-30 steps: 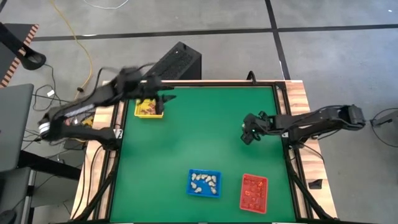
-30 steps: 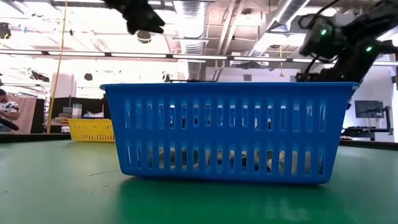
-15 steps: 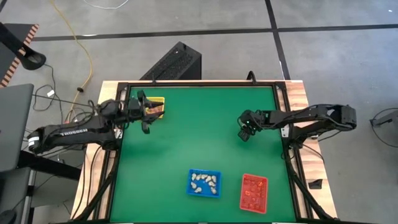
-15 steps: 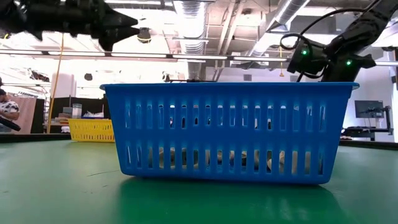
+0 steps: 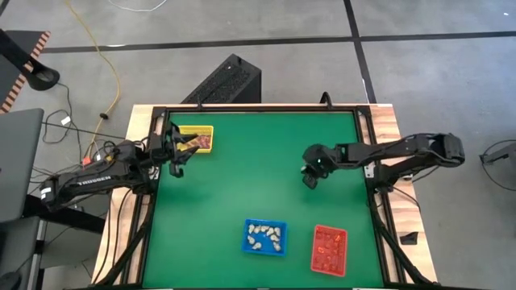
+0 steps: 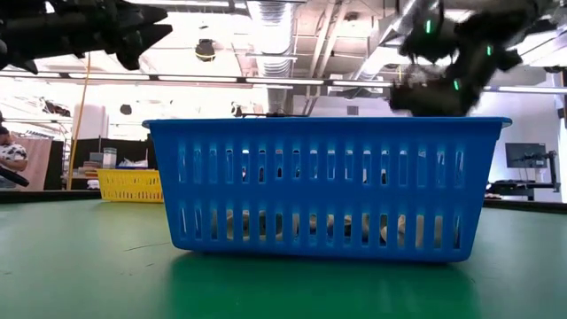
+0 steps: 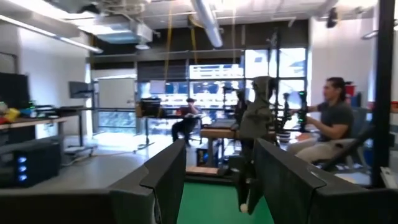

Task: Sort Halloween decoration
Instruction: Put the white skull toy into the blue basket

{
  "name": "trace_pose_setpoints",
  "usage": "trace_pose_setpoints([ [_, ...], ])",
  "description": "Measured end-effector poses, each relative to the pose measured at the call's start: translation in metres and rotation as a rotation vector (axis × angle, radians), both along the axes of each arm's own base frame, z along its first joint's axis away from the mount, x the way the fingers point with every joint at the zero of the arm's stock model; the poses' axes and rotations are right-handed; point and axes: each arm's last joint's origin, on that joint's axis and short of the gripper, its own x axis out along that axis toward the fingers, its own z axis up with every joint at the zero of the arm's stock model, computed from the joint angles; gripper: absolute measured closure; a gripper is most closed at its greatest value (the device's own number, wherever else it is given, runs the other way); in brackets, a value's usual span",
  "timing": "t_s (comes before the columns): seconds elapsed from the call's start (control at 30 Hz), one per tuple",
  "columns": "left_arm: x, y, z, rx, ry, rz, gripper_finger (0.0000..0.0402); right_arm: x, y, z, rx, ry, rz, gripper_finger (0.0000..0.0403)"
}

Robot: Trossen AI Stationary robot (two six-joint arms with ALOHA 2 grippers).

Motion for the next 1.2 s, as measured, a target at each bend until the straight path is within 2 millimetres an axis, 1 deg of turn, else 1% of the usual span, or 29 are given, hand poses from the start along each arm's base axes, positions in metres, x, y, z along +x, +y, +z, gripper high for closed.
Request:
trace_pose_setpoints([
  [0.1,0.000,-0.001,0.000,0.011,0.003,-0.029,0.0223,0.020,0.024,0.025,-0.002,-0.122,0.110,0.0286],
  [0.17,0.000,-0.001,0.000,0.012,0.002,-0.032,0.0223,0.030,0.045,0.041,0.000,-0.211,0.195,0.0285],
  [0.27,0.000,-0.001,0.000,0.011,0.004,-0.032,0.0223,0.047,0.078,0.056,0.007,-0.334,0.306,0.0287],
  [0.3,0.000,-0.001,0.000,0.012,0.003,-0.033,0.0223,0.052,0.090,0.059,0.005,-0.355,0.333,0.0287],
  [0.4,0.000,-0.001,0.000,0.014,0.001,-0.034,0.0223,0.069,0.120,0.060,-0.006,-0.389,0.387,0.0286],
  [0.5,0.000,-0.002,0.001,0.017,-0.001,-0.046,0.0223,0.088,0.146,0.049,-0.005,-0.345,0.443,0.0286],
  [0.6,0.000,-0.003,0.001,0.015,-0.005,-0.086,0.0223,0.107,0.165,0.040,-0.010,-0.281,0.477,0.0286],
  [0.7,0.000,-0.003,0.001,0.005,-0.006,-0.116,0.0223,0.123,0.177,0.034,-0.017,-0.220,0.493,0.0285],
  [0.83,0.000,-0.004,0.001,-0.015,-0.008,-0.132,0.0223,0.138,0.185,0.029,-0.017,-0.177,0.488,0.0279],
  [0.93,0.000,-0.003,0.001,-0.026,-0.011,-0.129,0.0223,0.143,0.187,0.025,-0.012,-0.140,0.475,0.0268],
  [1.03,0.000,-0.003,0.001,-0.027,-0.011,-0.129,0.0223,0.143,0.187,0.024,-0.004,-0.115,0.458,0.0254],
  [1.2,0.000,-0.003,0.001,-0.027,-0.008,-0.128,0.0223,0.142,0.183,0.027,0.002,-0.114,0.442,0.0236],
])
